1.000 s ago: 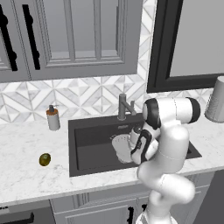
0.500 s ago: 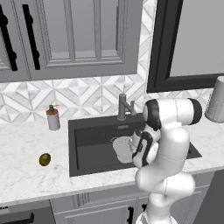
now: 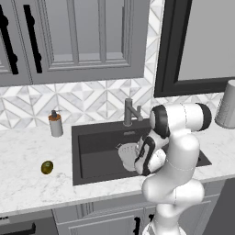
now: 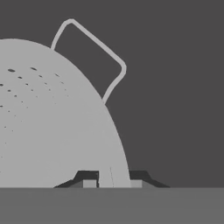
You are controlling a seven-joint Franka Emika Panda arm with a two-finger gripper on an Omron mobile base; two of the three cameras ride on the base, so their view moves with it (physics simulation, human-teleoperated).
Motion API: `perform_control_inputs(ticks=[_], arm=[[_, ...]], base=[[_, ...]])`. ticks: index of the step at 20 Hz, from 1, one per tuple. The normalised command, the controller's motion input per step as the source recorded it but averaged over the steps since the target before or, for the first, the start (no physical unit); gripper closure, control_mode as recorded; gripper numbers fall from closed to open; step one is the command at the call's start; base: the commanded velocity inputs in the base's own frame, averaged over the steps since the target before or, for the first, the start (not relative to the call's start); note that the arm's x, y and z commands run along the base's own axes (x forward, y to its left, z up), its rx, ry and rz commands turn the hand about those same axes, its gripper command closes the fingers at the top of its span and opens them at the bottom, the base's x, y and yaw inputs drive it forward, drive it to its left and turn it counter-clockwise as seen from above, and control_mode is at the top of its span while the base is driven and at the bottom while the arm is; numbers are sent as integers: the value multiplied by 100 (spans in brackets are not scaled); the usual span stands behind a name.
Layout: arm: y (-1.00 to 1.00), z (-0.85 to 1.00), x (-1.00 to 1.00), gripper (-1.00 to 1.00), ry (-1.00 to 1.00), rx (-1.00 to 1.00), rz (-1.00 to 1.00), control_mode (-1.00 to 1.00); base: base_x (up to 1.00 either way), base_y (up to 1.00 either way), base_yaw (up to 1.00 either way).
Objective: Put the colander in the sink, put the kiwi in the colander, and turn on the sink faucet and pour water over the colander.
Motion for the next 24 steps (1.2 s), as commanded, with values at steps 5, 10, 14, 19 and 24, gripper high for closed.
perform_control_inputs(ticks=[5, 10, 14, 19, 24], arm=[[0, 0, 0, -100, 0, 0, 0, -100], [0, 0, 0, -100, 0, 0, 0, -100], [-1, 12, 0, -100, 6, 0, 0, -100], [10, 73, -3, -100, 4, 0, 0, -100], [40, 84, -1, -100, 0, 0, 0, -100]], base=[[0, 0, 0], [0, 0, 0], [0, 0, 0], [0, 0, 0], [0, 0, 0]])
